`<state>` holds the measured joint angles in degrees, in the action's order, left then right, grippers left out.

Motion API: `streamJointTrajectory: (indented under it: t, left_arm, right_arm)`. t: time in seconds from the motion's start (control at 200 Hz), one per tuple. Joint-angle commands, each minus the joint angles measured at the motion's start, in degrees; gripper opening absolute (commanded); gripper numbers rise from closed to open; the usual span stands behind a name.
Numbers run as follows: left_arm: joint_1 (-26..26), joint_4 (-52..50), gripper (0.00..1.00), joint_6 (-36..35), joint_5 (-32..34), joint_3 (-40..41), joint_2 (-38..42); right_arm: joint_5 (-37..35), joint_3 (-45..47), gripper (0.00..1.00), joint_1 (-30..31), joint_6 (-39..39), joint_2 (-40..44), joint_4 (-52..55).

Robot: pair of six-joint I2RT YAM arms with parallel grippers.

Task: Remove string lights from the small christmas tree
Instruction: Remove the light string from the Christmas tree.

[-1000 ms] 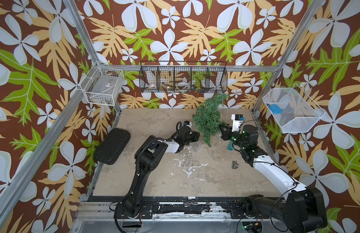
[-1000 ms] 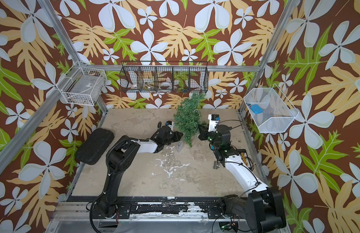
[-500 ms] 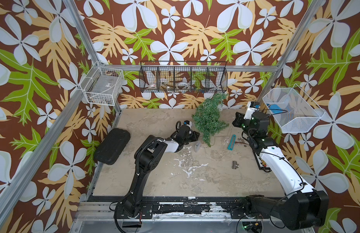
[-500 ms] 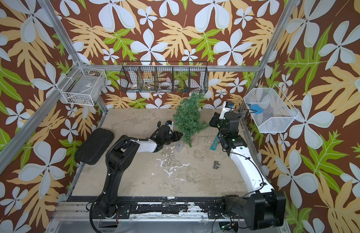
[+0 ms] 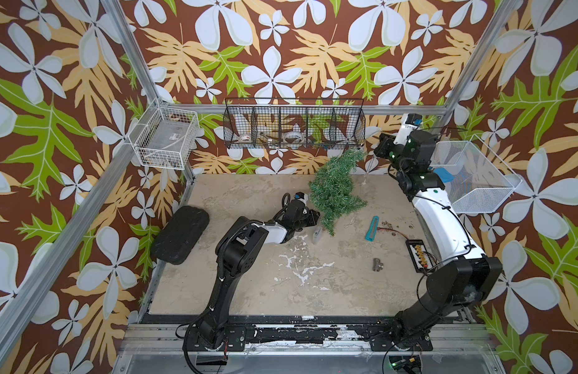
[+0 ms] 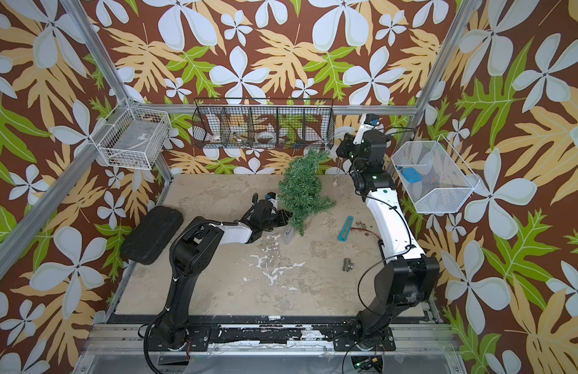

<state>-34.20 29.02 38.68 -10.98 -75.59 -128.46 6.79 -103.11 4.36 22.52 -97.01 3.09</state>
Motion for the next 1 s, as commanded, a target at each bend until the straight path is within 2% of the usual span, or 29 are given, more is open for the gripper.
streamJointTrajectory:
  t: [0.0,0.145,0.27,0.475,0.771,0.866,0.996]
  left_arm:
    - [0.5,-24.4,0.21,-1.8,6.8,1.0,-2.1]
    - [0.6,-24.3,0.21,-1.8,6.9,0.7,-2.2]
    - [0.5,-24.4,0.21,-1.6,6.9,0.6,-2.4]
    - [0.3,-24.3,0.20,-1.5,6.9,0.4,-2.5]
    - [-0.2,-24.3,0.20,-1.5,7.3,0.2,-2.6]
    - [-0.3,-24.2,0.20,-1.3,7.3,0.3,-2.6]
    - [-0.3,-24.0,0.20,-0.9,7.3,0.5,-2.4]
  right_arm:
    - [5.7,-8.0,0.00,0.9,0.5,-4.3,1.7]
    - [11.0,-17.9,0.00,3.5,-1.1,-9.7,3.3]
    - [13.7,-22.6,0.00,6.2,-2.6,-11.9,2.7]
    - [12.5,-27.4,0.00,9.0,-3.5,-14.5,-1.2]
    - [13.2,-36.6,0.00,12.9,5.1,-22.9,-11.1]
    - [13.1,-39.7,0.00,15.8,5.0,-25.3,-11.4]
    - [12.4,-38.9,0.00,19.6,2.5,-26.4,-12.4]
